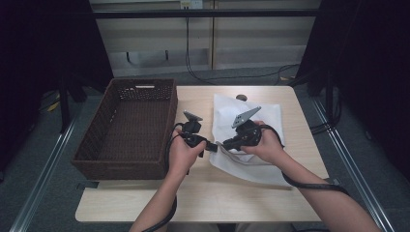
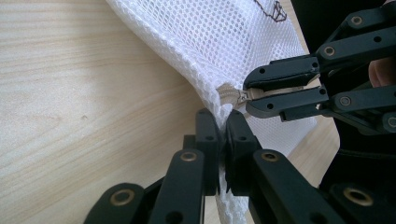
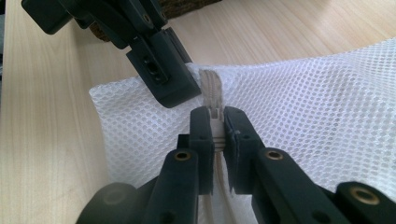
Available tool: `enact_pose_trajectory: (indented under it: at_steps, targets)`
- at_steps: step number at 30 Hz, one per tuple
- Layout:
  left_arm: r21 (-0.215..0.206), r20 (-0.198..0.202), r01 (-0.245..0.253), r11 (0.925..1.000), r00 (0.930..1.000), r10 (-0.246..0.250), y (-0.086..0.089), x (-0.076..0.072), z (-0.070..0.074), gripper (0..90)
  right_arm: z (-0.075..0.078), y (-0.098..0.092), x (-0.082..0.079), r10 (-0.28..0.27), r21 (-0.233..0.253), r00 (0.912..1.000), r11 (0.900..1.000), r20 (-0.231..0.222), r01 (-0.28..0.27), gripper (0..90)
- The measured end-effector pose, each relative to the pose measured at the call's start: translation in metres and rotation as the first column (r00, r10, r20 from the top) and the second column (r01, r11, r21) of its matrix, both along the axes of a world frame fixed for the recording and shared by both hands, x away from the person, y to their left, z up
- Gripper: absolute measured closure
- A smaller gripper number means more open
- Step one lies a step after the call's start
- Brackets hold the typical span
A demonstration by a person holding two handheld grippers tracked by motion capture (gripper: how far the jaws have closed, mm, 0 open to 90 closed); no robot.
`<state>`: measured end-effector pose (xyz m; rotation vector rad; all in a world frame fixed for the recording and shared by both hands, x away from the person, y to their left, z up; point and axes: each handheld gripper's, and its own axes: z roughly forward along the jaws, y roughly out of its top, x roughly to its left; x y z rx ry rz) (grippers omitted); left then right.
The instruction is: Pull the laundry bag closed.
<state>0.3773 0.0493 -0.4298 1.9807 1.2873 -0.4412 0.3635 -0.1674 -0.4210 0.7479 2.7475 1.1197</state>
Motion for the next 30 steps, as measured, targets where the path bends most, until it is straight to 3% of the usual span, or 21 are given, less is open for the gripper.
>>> enact_pose_trajectory:
  at_steps: [3, 4, 6, 8, 12, 14, 23, 30]
  targets:
    - [0.001, 0.013, -0.029, 0.9996, 0.9995, 0.029, 0.005, 0.001, 0.002, 86.5, -0.002, -0.002, -0.001, -0.01, -0.056, 0.9999, 0.998, -0.006, 0.009, 83.2]
    - [-0.004, 0.015, -0.045, 0.999, 0.9989, 0.045, 0.014, 0.003, 0.005, 86.5, -0.004, -0.005, 0.0, -0.009, -0.041, 0.9999, 0.999, -0.008, 0.008, 83.2]
    - [-0.02, 0.012, -0.055, 0.9983, 0.9984, 0.055, 0.017, 0.004, 0.005, 86.5, -0.005, -0.009, 0.0, -0.019, -0.021, 0.9993, 1.0, -0.034, 0.018, 83.2]
    - [-0.013, 0.011, -0.052, 0.9986, 0.9986, 0.052, 0.017, 0.004, 0.004, 86.4, -0.004, -0.014, 0.001, -0.025, 0.006, 0.9993, 1.0, -0.027, 0.025, 83.2]
    - [0.012, 0.022, -0.033, 0.9994, 0.9992, 0.033, 0.015, 0.004, 0.005, 86.4, -0.005, -0.014, -0.001, -0.021, -0.018, 0.9994, 1.0, -0.029, 0.02, 83.2]
    - [-0.002, 0.016, -0.047, 0.9989, 0.9988, 0.047, 0.015, 0.003, 0.004, 86.3, -0.005, -0.014, -0.001, -0.017, -0.003, 0.9994, 1.0, -0.029, 0.017, 83.2]
    - [0.017, 0.023, -0.053, 0.9985, 0.9984, 0.053, 0.015, 0.003, 0.002, 86.3, -0.006, -0.015, -0.002, -0.01, -0.012, 0.9998, 1.0, -0.015, 0.01, 83.1]
    - [0.024, 0.02, -0.055, 0.9982, 0.9983, 0.055, 0.016, 0.004, 0.001, 86.3, -0.009, -0.019, -0.004, -0.01, -0.012, 0.9995, 1.0, -0.029, 0.009, 83.1]
